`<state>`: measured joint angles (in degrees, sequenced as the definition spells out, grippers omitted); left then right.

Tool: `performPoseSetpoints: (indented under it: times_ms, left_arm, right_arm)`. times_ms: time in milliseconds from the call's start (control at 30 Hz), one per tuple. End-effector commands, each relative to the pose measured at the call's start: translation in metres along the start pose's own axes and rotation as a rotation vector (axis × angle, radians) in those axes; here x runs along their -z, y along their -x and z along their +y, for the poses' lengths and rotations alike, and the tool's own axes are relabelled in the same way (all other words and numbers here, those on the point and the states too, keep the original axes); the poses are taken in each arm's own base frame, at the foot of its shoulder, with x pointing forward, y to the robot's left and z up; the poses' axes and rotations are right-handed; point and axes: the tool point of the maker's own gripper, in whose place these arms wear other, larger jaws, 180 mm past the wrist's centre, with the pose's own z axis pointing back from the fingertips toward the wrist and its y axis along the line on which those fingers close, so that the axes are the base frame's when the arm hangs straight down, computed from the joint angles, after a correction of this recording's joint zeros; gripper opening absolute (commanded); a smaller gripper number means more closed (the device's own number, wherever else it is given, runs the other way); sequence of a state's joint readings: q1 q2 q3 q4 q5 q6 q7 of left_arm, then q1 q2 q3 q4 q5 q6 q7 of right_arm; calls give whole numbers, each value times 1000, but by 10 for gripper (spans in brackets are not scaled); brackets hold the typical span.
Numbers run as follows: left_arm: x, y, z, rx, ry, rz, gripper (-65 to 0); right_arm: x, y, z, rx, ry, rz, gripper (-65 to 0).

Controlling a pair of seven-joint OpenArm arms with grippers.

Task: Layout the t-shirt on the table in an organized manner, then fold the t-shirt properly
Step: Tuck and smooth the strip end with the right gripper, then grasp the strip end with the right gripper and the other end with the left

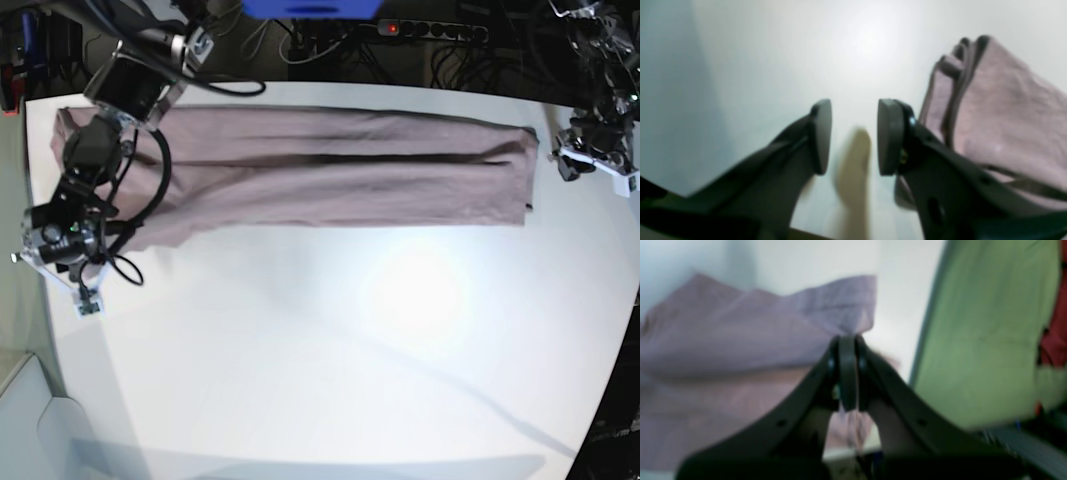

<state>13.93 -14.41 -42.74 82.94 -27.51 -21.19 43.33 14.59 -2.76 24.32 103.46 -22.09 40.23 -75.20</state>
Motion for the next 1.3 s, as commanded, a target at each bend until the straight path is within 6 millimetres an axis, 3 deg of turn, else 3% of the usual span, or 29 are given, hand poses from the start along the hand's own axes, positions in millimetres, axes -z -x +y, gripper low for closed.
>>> performPoseSetpoints:
  times_ms: [0, 100, 233, 367, 533, 667, 800, 1000, 1133, 1267]
  left_arm:
    - [-4, -18, 2, 15, 1, -49, -425]
    - [-4, -19, 2, 15, 1, -51, -425]
    - [-2, -22, 1, 11, 4, -56, -425]
    - [-2, -23, 0, 13, 5, -60, -425]
    - [-3, -26, -2, 6, 14, -72, -425]
    - [-7, -36, -10, -81, 87, -116, -415]
    - [-10, -43, -14, -115, 133, -120, -296]
    - [-16, -34, -51, 53, 322, -88, -147]
    - [-13, -28, -66, 48, 362, -93, -127]
    - [-11, -23, -65, 34, 362, -81, -127]
  right_arm:
    - [-11, -3, -13, 13, 48, -19, -650]
    - [-20, 27, -14, 2, 80, 38, -650]
    - [-15, 64, -5, -32, 68, 114, -650]
    - [-8, 81, 10, -67, 36, 92, -650]
    - [1, 87, 34, -74, -28, 64, -650]
    - [21, 101, 53, -88, -99, 123, -650]
    - [36, 109, 70, -97, -156, 142, -650]
    - [41, 112, 78, -99, -180, 143, -649]
    - [40, 111, 78, -97, -180, 139, -553]
    - [40, 110, 79, -99, -183, 135, -475]
